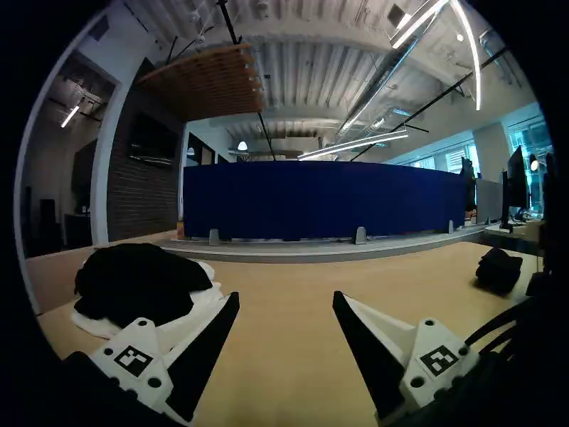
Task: Fold towel
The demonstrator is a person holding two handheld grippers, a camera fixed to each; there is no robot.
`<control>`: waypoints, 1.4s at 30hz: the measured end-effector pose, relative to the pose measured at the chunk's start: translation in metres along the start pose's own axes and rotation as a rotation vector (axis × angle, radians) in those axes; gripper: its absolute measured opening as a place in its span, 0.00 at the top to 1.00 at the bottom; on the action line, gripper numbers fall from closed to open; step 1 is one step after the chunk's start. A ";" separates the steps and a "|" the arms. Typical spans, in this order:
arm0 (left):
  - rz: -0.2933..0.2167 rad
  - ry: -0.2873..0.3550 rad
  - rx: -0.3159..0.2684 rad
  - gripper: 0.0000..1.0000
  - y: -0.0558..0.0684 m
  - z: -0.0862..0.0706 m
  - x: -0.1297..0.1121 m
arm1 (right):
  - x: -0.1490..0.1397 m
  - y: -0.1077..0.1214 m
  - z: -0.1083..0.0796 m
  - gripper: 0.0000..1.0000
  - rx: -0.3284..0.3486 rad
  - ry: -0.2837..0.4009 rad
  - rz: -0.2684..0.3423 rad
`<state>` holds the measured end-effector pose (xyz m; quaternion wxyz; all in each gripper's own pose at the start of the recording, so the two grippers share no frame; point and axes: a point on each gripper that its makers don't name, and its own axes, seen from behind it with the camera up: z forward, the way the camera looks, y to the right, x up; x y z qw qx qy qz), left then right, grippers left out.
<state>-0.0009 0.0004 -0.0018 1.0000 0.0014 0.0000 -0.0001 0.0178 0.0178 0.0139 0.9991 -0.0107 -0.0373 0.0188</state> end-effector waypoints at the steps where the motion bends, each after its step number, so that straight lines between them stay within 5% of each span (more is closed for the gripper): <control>1: 0.000 0.000 0.000 0.02 0.000 0.000 0.000 | -0.003 0.000 0.001 0.00 -0.002 -0.002 -0.001; 26: 0.000 0.000 0.000 0.02 0.000 0.000 0.000 | -0.019 -0.007 -0.001 0.00 -0.006 0.036 0.010; 42: 0.000 0.000 0.000 0.02 0.000 0.000 -0.001 | -0.017 -0.013 -0.010 0.00 0.000 0.075 -0.039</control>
